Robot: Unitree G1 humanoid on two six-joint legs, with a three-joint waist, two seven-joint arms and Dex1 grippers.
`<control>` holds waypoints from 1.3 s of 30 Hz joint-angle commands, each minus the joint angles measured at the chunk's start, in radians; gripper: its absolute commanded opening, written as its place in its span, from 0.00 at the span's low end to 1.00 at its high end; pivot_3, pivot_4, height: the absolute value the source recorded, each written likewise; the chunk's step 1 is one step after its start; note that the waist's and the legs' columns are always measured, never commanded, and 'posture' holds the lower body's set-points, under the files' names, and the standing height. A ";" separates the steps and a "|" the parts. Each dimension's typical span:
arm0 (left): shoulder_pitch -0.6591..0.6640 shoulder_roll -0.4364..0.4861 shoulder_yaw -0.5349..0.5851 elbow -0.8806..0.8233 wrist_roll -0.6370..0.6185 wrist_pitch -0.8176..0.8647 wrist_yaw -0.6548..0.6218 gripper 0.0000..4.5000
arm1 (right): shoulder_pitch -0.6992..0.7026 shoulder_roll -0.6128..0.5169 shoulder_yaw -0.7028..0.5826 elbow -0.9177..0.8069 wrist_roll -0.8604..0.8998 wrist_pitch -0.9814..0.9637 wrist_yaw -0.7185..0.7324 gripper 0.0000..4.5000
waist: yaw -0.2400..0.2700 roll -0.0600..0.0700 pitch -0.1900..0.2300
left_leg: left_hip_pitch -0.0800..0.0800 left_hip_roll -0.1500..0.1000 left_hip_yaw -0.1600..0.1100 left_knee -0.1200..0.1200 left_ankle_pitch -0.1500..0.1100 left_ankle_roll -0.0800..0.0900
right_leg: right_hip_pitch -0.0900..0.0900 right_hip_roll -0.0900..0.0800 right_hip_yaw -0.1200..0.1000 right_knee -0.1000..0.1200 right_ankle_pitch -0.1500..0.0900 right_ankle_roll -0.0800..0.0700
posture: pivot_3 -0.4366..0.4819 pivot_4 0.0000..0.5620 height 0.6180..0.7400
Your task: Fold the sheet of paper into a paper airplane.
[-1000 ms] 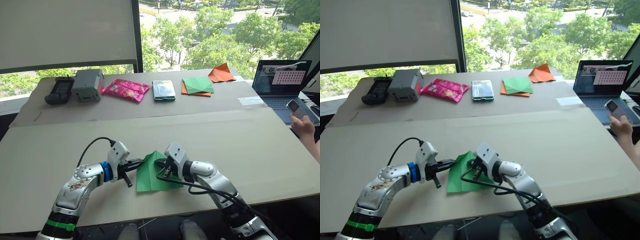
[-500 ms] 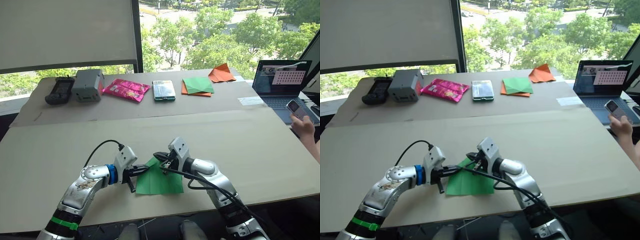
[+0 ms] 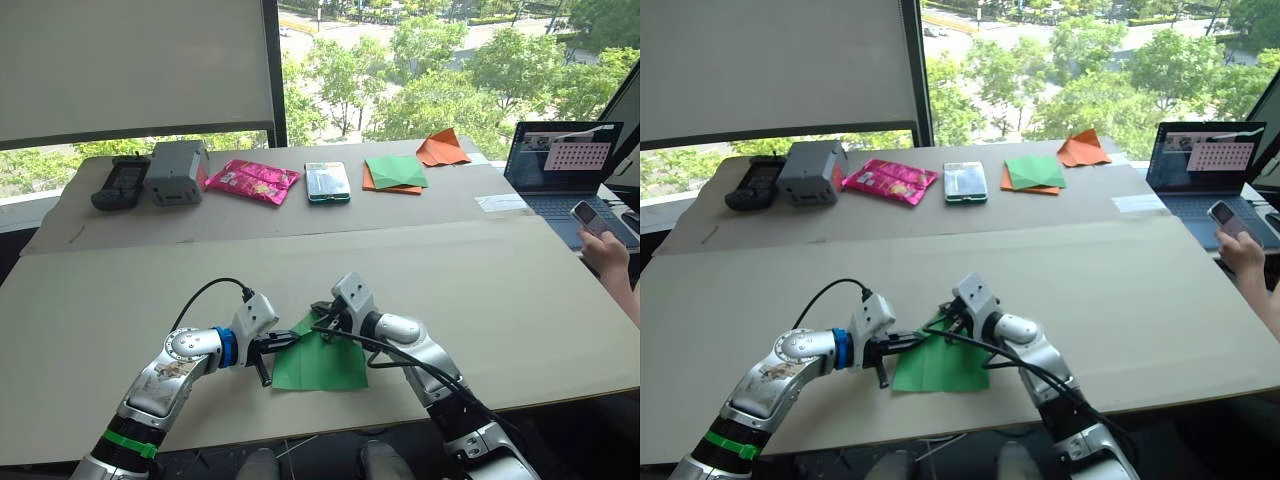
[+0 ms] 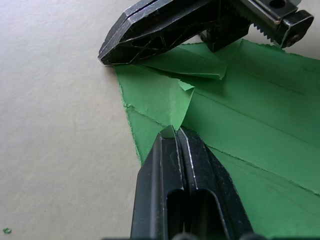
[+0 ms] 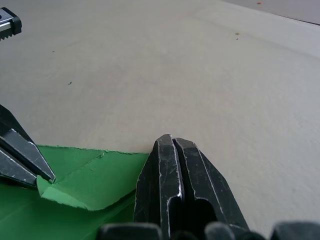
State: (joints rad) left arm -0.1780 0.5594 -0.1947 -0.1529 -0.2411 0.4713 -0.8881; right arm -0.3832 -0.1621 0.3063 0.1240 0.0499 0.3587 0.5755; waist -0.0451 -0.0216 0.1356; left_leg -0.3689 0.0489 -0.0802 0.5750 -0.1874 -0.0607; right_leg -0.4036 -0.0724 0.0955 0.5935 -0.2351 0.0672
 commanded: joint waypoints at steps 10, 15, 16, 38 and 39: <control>-0.024 0.037 0.045 -0.013 -0.054 0.036 -0.048 0.35 | 0.025 0.002 0.030 0.005 -0.043 0.088 -0.033 0.00 | -0.001 0.000 -0.003 | 0.001 0.000 0.000 0.000 0.000 0.000 | 0.000 0.000 0.000 0.000 0.000 0.000 | 0.48 0.27 0.93; -0.110 0.027 0.129 -0.003 -0.173 0.136 -0.061 0.65 | 0.023 0.008 0.035 0.013 -0.049 0.080 -0.044 0.00 | -0.001 -0.001 -0.003 | 0.001 0.000 0.000 0.000 0.000 -0.001 | 0.000 0.000 0.000 0.000 0.000 0.000 | 0.48 0.27 0.93; -0.131 0.024 0.135 0.012 -0.181 0.141 -0.064 0.65 | 0.023 0.011 0.034 0.013 -0.048 0.077 -0.047 0.00 | -0.001 -0.001 -0.003 | 0.001 0.000 0.000 0.000 0.000 -0.001 | 0.000 0.000 0.000 0.000 0.000 0.000 | 0.48 0.27 0.93; -0.297 -0.087 -0.090 0.372 0.097 -0.120 -0.093 0.01 | 0.054 0.016 0.042 -0.030 -0.055 0.097 -0.084 0.00 | -0.002 0.001 -0.006 | 0.000 0.001 -0.002 0.000 0.004 0.007 | 0.002 0.004 0.002 0.002 0.000 0.000 | 0.48 0.27 0.93; -0.296 -0.087 -0.091 0.376 0.103 -0.122 -0.093 0.01 | 0.055 0.016 0.043 -0.033 -0.055 0.099 -0.085 0.00 | -0.001 0.001 -0.006 | 0.001 0.001 -0.002 0.000 0.004 0.007 | 0.002 0.004 0.002 0.002 0.000 0.000 | 0.48 0.27 0.93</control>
State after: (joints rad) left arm -0.4717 0.4695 -0.2767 0.2140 -0.1593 0.3640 -0.9819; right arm -0.3530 -0.1370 0.3378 0.0689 0.0113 0.4166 0.4917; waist -0.0465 -0.0206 0.1295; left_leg -0.3682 0.0495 -0.0820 0.5750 -0.1833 -0.0540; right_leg -0.4018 -0.0685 0.0974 0.5950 -0.2351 0.0672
